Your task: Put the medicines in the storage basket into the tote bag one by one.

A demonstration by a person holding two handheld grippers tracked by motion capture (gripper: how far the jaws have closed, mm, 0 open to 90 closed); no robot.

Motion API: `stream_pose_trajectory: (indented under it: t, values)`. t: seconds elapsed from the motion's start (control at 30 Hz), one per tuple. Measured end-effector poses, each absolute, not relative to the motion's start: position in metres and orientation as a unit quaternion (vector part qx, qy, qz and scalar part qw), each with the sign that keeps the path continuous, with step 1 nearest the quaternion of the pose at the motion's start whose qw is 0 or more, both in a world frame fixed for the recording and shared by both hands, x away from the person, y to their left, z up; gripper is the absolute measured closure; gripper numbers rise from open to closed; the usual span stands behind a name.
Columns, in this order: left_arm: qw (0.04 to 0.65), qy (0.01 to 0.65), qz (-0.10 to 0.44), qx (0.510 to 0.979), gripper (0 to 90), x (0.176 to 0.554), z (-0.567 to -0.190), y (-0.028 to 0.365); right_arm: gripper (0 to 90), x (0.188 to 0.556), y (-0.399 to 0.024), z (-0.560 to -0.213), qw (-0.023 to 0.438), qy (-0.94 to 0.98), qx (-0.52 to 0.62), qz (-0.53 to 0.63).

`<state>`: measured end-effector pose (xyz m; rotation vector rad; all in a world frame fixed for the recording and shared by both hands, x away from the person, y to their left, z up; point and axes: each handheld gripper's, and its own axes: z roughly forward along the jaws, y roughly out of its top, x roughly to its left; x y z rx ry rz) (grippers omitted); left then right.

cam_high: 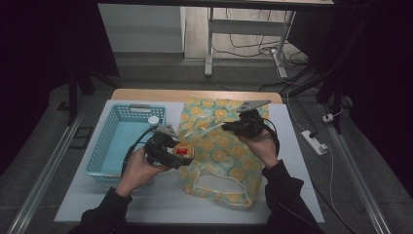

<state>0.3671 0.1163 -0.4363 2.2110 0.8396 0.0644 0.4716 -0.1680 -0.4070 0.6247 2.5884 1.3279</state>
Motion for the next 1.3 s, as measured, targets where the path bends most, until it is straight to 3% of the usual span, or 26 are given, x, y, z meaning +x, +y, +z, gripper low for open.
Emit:
stream_pose_trajectory:
  t: [1.3]
  values:
    - [0.361, 0.308, 0.011, 0.880, 20.2, 0.420, -0.470, 0.036, 90.0, 0.472, -0.168, -0.409, 0.079, 0.867, 0.203, 0.447]
